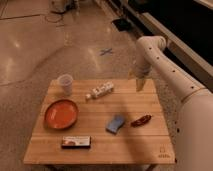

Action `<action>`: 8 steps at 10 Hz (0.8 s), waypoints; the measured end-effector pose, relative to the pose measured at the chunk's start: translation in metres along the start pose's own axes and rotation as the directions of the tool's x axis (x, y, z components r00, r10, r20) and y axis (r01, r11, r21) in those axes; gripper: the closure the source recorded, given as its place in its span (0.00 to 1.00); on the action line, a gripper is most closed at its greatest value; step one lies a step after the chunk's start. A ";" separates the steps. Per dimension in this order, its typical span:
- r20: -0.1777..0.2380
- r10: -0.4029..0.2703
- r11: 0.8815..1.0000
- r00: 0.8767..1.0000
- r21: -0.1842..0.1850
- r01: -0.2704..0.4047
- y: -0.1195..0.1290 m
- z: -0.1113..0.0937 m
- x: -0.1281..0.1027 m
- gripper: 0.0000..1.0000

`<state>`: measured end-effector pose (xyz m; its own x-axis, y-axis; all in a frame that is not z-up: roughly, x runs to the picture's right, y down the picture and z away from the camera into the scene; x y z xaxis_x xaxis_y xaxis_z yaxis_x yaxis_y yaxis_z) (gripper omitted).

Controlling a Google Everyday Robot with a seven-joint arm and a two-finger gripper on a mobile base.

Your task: Place the bottle in the ceramic bowl

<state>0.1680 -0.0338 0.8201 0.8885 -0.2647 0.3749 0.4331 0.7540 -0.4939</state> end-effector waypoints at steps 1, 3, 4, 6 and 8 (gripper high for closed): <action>0.000 0.000 1.000 1.000 0.000 0.000 0.000 0.000 0.000 0.35; 0.000 0.000 1.000 1.000 0.000 0.000 0.000 0.000 0.000 0.35; 0.000 0.000 1.000 1.000 0.000 0.000 0.000 0.000 0.000 0.35; -0.003 -0.007 1.000 1.000 0.001 0.007 -0.002 0.002 -0.002 0.35; -0.006 -0.069 0.997 0.998 0.034 0.069 -0.031 0.020 -0.031 0.35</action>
<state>0.1236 -0.0370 0.8393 0.8573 -0.3196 0.4037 0.4881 0.7538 -0.4399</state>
